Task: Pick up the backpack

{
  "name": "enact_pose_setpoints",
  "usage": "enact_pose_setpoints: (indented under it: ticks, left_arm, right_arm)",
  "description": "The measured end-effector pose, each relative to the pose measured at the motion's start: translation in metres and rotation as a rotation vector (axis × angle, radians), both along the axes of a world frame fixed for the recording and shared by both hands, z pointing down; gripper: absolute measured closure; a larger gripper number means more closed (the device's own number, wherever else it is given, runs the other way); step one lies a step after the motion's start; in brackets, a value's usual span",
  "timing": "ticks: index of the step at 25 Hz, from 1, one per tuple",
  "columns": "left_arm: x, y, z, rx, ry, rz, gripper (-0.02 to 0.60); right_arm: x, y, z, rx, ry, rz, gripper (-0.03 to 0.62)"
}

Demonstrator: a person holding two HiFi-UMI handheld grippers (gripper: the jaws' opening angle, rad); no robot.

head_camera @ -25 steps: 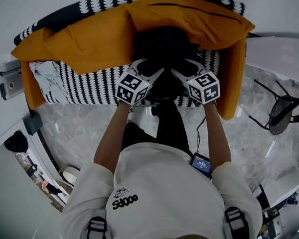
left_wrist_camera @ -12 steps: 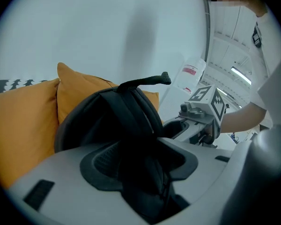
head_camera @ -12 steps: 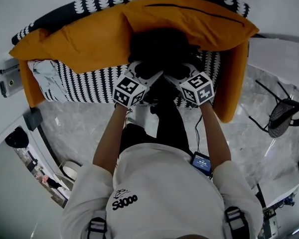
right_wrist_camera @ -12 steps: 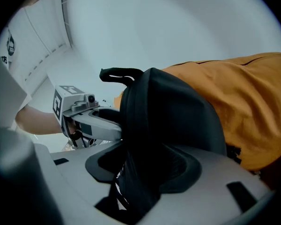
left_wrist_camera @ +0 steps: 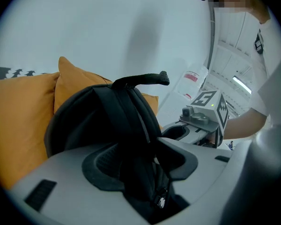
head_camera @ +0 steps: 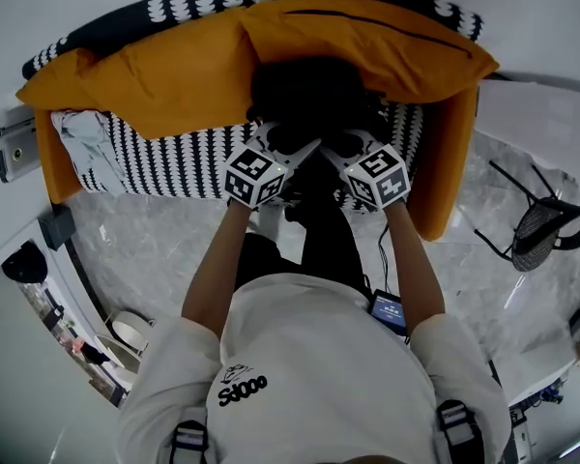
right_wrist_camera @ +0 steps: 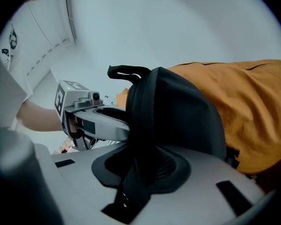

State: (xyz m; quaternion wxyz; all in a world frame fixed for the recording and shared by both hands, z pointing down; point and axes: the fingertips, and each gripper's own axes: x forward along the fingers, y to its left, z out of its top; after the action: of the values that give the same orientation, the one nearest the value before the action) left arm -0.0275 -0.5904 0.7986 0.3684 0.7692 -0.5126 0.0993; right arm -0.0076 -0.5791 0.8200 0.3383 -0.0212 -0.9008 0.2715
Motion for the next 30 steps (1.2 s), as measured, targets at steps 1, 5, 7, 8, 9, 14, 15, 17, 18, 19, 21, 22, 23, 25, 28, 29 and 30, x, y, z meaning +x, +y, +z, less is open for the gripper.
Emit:
enact_pose_setpoints:
  ticks: [1,5,7,8,9,14,15,17,18,19,21,22,23,25,28,29,30]
  left_arm:
    - [0.001,0.0,0.0,0.005,0.012,-0.005,0.36]
    - [0.007,0.002,-0.003,0.037,0.052,-0.017,0.367]
    - [0.009,0.006,-0.008,0.043,0.051,-0.023,0.374]
    - [0.01,0.008,-0.011,0.041,0.046,-0.023,0.38]
    - [0.01,0.011,-0.014,0.039,0.039,-0.022,0.385]
    - [0.017,0.022,-0.038,0.052,0.018,0.005,0.428]
    - [0.018,0.025,-0.043,0.056,0.021,0.011,0.436]
    - [0.021,0.031,-0.054,0.064,0.031,0.023,0.444]
    - [0.022,0.034,-0.059,0.066,0.037,0.029,0.445]
    - [0.022,0.038,-0.063,0.067,0.04,0.036,0.447]
    - [0.021,0.046,-0.07,0.063,0.036,0.049,0.46]
    - [0.019,0.05,-0.072,0.058,0.027,0.058,0.463]
    - [0.018,0.054,-0.074,0.053,0.016,0.068,0.466]
    - [0.017,0.061,-0.078,0.048,-0.009,0.087,0.473]
    - [0.017,0.07,-0.088,0.062,-0.038,0.107,0.48]
    - [0.017,0.073,-0.092,0.07,-0.047,0.115,0.482]
    - [0.018,0.077,-0.096,0.078,-0.056,0.127,0.483]
  right_arm:
    - [0.001,0.0,-0.001,0.005,0.003,0.001,0.479]
    - [0.009,0.003,-0.008,0.023,-0.007,0.019,0.491]
    - [0.01,0.006,-0.012,0.033,-0.01,0.03,0.496]
    - [0.011,0.008,-0.015,0.038,-0.009,0.035,0.497]
    - [0.011,0.011,-0.018,0.042,-0.006,0.042,0.498]
    - [0.016,0.021,-0.04,0.057,0.012,0.074,0.505]
    - [0.017,0.024,-0.045,0.056,0.012,0.073,0.505]
    - [0.02,0.029,-0.056,0.057,0.011,0.065,0.507]
    - [0.021,0.033,-0.061,0.059,0.012,0.06,0.508]
    - [0.022,0.036,-0.066,0.064,0.013,0.055,0.508]
    - [0.024,0.043,-0.076,0.071,0.013,0.05,0.511]
    - [0.025,0.046,-0.081,0.073,0.011,0.051,0.511]
    - [0.025,0.049,-0.086,0.075,0.01,0.053,0.511]
    - [0.025,0.056,-0.094,0.086,0.01,0.066,0.513]
    - [0.024,0.068,-0.106,0.106,0.014,0.111,0.513]
    - [0.024,0.071,-0.111,0.113,0.013,0.13,0.514]
    - [0.024,0.074,-0.116,0.121,0.011,0.148,0.514]
